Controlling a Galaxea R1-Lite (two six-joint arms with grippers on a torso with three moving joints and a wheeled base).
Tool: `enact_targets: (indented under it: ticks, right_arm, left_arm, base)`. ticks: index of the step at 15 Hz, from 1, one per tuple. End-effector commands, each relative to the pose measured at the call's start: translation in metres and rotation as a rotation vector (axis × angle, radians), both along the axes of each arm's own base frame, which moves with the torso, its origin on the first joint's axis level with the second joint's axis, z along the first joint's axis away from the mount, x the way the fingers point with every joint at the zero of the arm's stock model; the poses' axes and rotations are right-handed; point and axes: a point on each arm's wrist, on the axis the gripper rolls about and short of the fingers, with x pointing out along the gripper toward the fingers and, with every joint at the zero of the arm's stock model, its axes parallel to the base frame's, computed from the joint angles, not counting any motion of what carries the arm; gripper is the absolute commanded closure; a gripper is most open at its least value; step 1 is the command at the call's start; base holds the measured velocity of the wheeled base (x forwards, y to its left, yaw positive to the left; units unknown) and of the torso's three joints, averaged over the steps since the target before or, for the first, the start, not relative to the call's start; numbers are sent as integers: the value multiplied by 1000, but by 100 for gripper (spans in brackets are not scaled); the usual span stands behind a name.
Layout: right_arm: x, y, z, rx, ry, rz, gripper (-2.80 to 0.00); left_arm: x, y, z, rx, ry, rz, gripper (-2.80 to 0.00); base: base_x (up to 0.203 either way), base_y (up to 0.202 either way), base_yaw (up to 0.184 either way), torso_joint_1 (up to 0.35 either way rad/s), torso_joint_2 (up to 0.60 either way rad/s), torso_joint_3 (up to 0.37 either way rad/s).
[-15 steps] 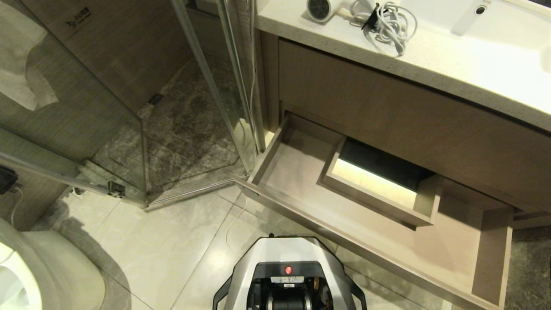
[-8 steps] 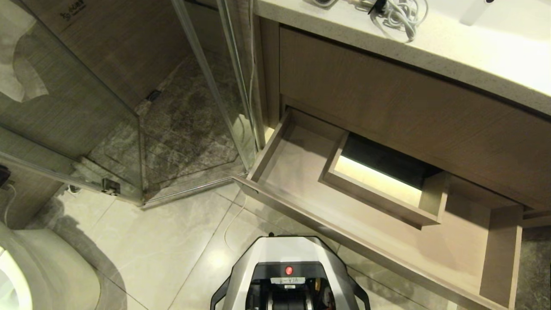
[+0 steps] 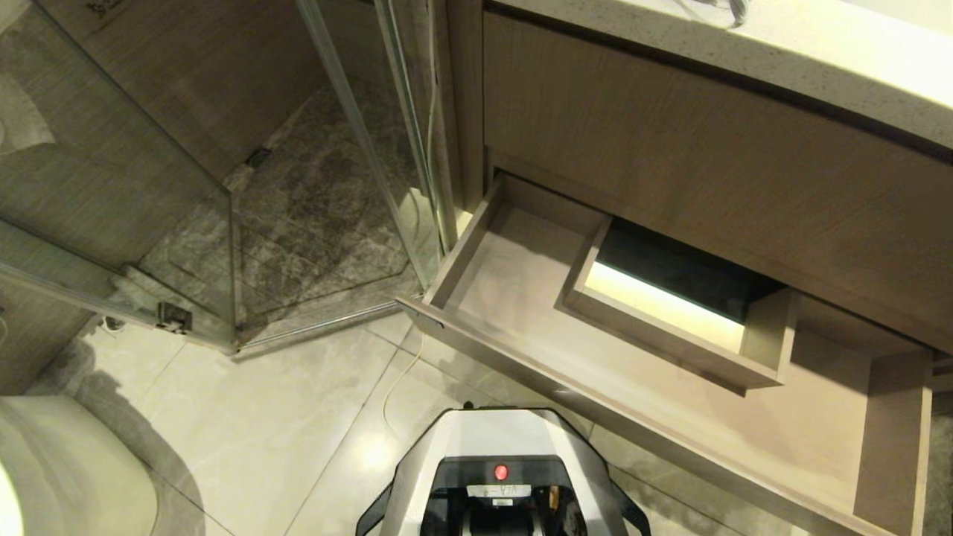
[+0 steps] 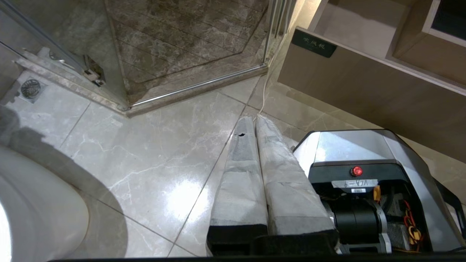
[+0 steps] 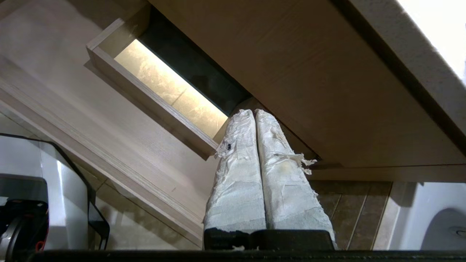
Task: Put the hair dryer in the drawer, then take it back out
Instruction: Close the drawer
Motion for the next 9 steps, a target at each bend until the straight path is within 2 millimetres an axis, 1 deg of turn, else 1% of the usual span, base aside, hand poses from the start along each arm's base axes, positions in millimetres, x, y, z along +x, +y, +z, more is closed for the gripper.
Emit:
enact_targets:
  ticks: [1,4,6,9]
  right_arm:
    - [0,0,0,-3,-1,-1,0]
    - [0,0,1,-6,-3,-1,0]
    - [0,0,1,-6,-2,-2,0]
    - [-1,0,1,-6,-2,-4,0]
  left_arm:
    - [0,0,0,0,2,0,0]
    - [0,0,0,0,2,0,0]
    - [0,0,0,0,2,0,0]
    - [0,0,0,0,2,0,0]
  base:
    - [0,0,0,-374,544,170]
    - [0,0,0,-316,446,122]
    - [0,0,0,-114,380,265]
    - [0,0,0,-55,415,351]
